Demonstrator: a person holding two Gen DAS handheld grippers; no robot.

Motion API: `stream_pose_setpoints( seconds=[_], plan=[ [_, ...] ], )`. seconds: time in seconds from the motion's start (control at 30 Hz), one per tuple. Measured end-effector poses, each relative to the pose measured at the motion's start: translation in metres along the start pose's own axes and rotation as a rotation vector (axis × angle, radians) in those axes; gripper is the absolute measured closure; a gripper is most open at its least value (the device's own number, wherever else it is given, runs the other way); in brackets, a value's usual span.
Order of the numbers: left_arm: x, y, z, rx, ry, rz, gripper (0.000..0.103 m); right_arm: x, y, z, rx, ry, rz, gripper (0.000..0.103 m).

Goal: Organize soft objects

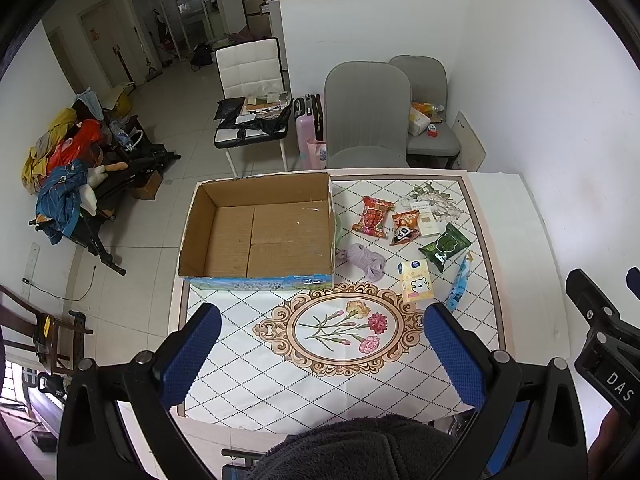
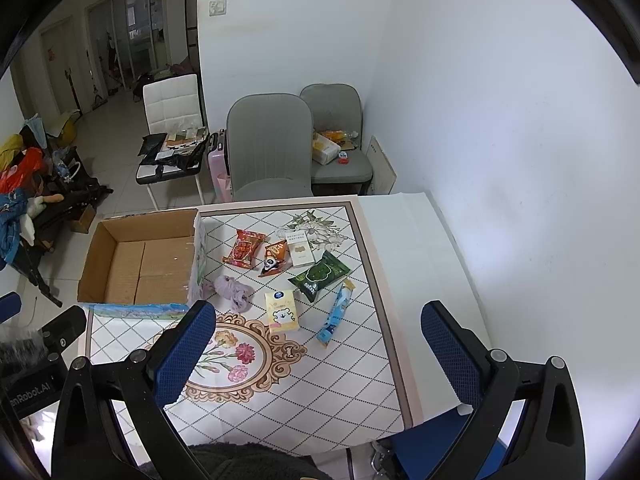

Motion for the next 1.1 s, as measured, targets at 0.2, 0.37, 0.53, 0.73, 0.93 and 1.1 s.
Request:
stream_pose_setpoints(
  seconds=[0.2, 0.37, 0.53, 0.73, 0.93, 1.1],
  plan=[
    [0.002, 0.000, 0.001, 0.000, -0.001, -0.001, 0.000, -0.001, 0.002, 0.000, -0.001, 0.000, 0.007, 0.000],
    [0.002, 0.001, 0.001, -0.002, -0.001, -0.003, 0.000, -0.002, 0.002, 0.001, 0.001, -0.001, 0.005, 0.000],
    [0.003, -0.003, 0.006, -0.006, -0.002, -0.014, 0.000, -0.005, -0.010, 0.004, 0.035, -0.021, -0.029, 0.000],
    [0.017, -0.049, 0.031, -0.005, -0.008, -0.053, 0.000, -0.016, -0.077, 0.035, 0.072, -0.116, -0.155, 0.000],
    [0.039, -0.137, 0.066, 0.015, -0.037, -0.169, 0.000, -0.031, -0.198, 0.079, 0.158, -0.260, -0.320, 0.000],
    [0.047, -0.233, 0.109, -0.008, -0.059, -0.320, 0.000, -0.044, -0.321, 0.098, 0.223, -0.354, -0.454, 0.000]
  ],
)
Point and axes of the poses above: each gripper's, at about its wrist camera, not at the fingertips, and y roughly against the way its jaws point, z to its right, x to its top, the point moved 2 cm from there along -y, roughly the way its jaws point, and after that the axes turned 8 degrees about y, right-handed, at the moved point
